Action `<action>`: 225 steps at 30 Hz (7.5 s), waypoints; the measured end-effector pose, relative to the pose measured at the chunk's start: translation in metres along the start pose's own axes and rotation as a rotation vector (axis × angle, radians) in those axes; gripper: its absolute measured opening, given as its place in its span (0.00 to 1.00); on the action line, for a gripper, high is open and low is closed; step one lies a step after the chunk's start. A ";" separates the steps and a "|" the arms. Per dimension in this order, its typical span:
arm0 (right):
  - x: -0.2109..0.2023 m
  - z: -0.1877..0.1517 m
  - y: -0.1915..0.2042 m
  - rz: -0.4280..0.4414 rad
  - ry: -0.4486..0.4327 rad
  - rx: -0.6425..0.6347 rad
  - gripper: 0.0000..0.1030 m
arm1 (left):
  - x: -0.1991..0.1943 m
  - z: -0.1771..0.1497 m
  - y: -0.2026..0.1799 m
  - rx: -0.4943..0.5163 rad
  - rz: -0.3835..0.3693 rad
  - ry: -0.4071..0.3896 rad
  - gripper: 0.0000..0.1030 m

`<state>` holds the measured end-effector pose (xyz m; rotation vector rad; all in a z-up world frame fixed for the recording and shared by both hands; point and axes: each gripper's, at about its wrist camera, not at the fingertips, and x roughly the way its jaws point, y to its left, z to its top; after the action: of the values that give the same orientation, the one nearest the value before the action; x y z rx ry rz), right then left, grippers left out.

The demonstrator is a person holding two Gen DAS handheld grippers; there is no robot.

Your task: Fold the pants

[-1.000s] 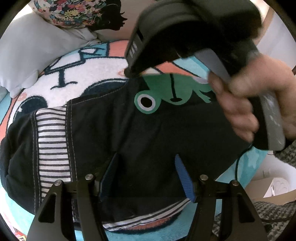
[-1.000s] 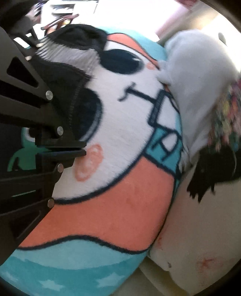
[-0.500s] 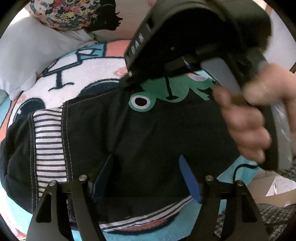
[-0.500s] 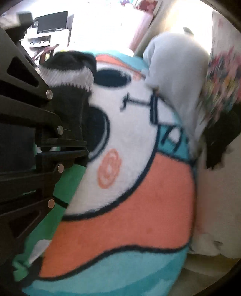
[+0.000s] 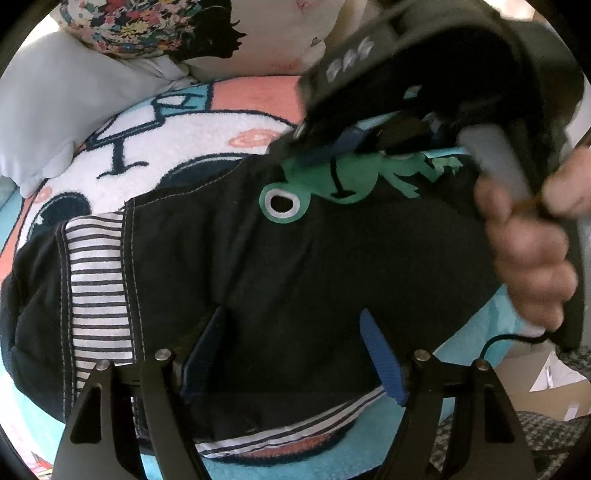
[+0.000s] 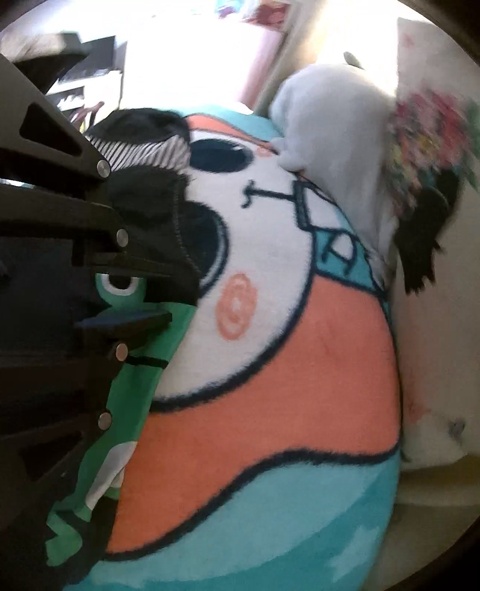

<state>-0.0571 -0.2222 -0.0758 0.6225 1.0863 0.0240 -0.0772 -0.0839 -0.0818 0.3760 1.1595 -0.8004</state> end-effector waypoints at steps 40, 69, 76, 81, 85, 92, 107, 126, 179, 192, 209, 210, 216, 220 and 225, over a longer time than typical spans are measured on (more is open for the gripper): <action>-0.144 -0.148 -0.127 -0.214 -0.379 0.271 0.25 | 0.046 0.105 -0.077 0.128 -0.072 0.161 0.68; -0.122 -0.159 -0.140 -0.080 -0.403 0.339 0.50 | 0.102 0.169 -0.191 0.339 -0.320 0.371 0.67; -0.130 -0.148 -0.147 -0.034 -0.377 0.367 0.20 | 0.088 0.166 -0.189 0.350 -0.366 0.365 0.09; -0.144 -0.144 -0.119 -0.072 -0.394 0.292 0.20 | 0.061 0.178 -0.158 0.258 -0.472 0.317 0.04; -0.149 -0.134 -0.081 -0.112 -0.405 0.185 0.20 | 0.035 0.175 -0.127 0.184 -0.542 0.266 0.04; -0.112 -0.111 -0.001 -0.149 -0.327 -0.012 0.20 | 0.019 0.145 -0.044 -0.008 -0.555 0.206 0.04; -0.052 -0.105 0.088 -0.093 -0.157 -0.238 0.45 | -0.074 0.070 0.118 -0.326 -0.361 -0.061 0.42; 0.023 -0.059 0.070 -0.274 -0.064 -0.101 0.19 | -0.108 -0.002 0.198 -0.478 -0.150 -0.134 0.42; 0.057 -0.024 0.231 -0.161 0.199 -0.292 0.24 | -0.081 -0.027 0.155 -0.373 -0.298 -0.057 0.16; -0.052 -0.013 0.115 -0.011 -0.019 -0.082 0.24 | -0.078 0.041 0.018 -0.118 -0.333 -0.047 0.16; -0.138 -0.045 -0.020 -0.041 -0.297 0.186 0.47 | -0.052 0.039 0.029 -0.245 -0.307 0.042 0.39; -0.140 -0.044 -0.014 0.009 -0.303 0.168 0.47 | -0.046 0.037 0.031 -0.267 -0.321 0.053 0.39; -0.092 -0.041 0.006 0.306 -0.164 0.225 0.47 | -0.013 0.028 -0.001 -0.204 -0.312 0.124 0.39; -0.054 -0.054 -0.009 0.300 -0.064 0.317 0.47 | -0.004 0.025 -0.015 -0.163 -0.291 0.124 0.46; -0.040 -0.062 -0.036 0.202 -0.061 0.380 0.26 | -0.014 0.024 -0.016 -0.151 -0.333 0.128 0.46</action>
<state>-0.1382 -0.2358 -0.0797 1.0671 0.9722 -0.0269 -0.0753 -0.1049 -0.0580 0.1090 1.4156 -0.9801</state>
